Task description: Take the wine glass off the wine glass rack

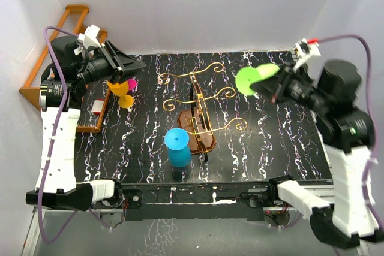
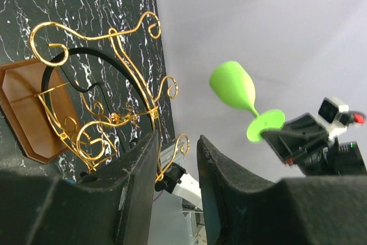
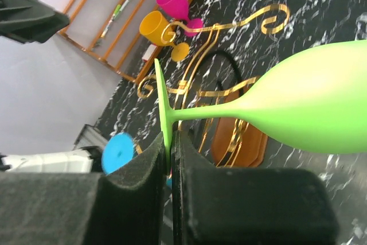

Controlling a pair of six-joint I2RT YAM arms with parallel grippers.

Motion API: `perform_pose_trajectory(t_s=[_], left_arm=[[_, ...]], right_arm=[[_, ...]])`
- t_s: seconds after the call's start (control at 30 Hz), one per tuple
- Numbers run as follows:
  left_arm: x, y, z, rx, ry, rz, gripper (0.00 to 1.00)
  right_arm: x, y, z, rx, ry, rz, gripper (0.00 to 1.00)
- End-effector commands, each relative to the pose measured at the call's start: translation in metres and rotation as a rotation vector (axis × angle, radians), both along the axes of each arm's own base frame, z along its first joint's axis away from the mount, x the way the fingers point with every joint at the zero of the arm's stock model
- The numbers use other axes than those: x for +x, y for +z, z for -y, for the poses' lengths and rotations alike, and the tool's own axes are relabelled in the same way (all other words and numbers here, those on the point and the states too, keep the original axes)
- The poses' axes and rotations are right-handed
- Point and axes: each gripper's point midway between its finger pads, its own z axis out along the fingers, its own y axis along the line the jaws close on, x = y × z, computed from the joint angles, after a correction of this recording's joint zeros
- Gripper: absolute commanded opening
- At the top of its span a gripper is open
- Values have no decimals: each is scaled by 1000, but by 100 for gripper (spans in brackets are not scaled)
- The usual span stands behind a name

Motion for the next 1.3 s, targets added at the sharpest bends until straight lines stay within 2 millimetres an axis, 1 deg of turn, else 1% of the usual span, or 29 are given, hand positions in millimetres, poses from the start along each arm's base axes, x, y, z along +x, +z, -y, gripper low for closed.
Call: perform_pose_trajectory(t_s=[0.0,0.07,0.13,0.2,0.23,0.27,0.3,0.33,0.37,0.43,0.47,0.57,0.63,0.7,0.77,0.83,0.9,1.0,1.07,1.17,1.27], left_arm=[[-11,10,-3,31,-8,10,32],[-14,11,-2,23,-11,3,33],[-17,15,-1,7,-14,0,33],[-21,19,1,-18,-25,-3,33],[-23,22,3,-30,-33,-1,34],[-24,25,4,-42,-40,-1,34],[-26,27,5,-54,-47,-1,35],[-27,29,7,-65,-57,-2,35],[-28,32,8,-75,-64,-2,35],[-31,36,9,-91,-76,-3,35],[-32,37,10,-96,-78,-2,35],[-33,40,11,-109,-83,-6,35],[-33,39,11,-114,-85,-12,35],[-34,40,12,-125,-91,-20,35],[-35,42,12,-131,-93,-15,35],[-37,46,14,-142,-105,-13,35],[-40,50,15,-155,-122,-13,35],[-45,58,18,-177,-150,-10,36],[-48,61,19,-190,-162,-12,36],[-53,64,22,-217,-189,-32,37],[-58,66,25,-261,-231,-59,38]], right_arm=[[46,67,-11,-134,98,464,8],[56,87,-6,-213,80,613,8],[58,102,-6,-309,100,774,8],[49,112,-12,-424,170,994,8],[40,119,-14,-474,193,1121,8],[38,116,-16,-530,210,1224,8],[30,120,-18,-581,224,1326,8],[25,123,-19,-646,246,1407,8],[24,122,-21,-704,277,1445,8],[34,108,-24,-861,344,1497,8],[40,93,-26,-929,377,1479,8],[56,61,-21,-1139,411,1440,8],[62,43,-16,-1276,429,1433,8],[68,24,-16,-1405,470,1436,8],[72,5,-22,-1525,511,1455,8],[74,-15,-33,-1620,560,1467,8],[69,-30,-51,-1657,637,1503,8],[60,-45,-79,-1683,728,1570,8],[56,-51,-92,-1699,751,1600,8],[50,-53,-104,-1705,748,1649,8],[45,-56,-110,-1714,753,1670,8]])
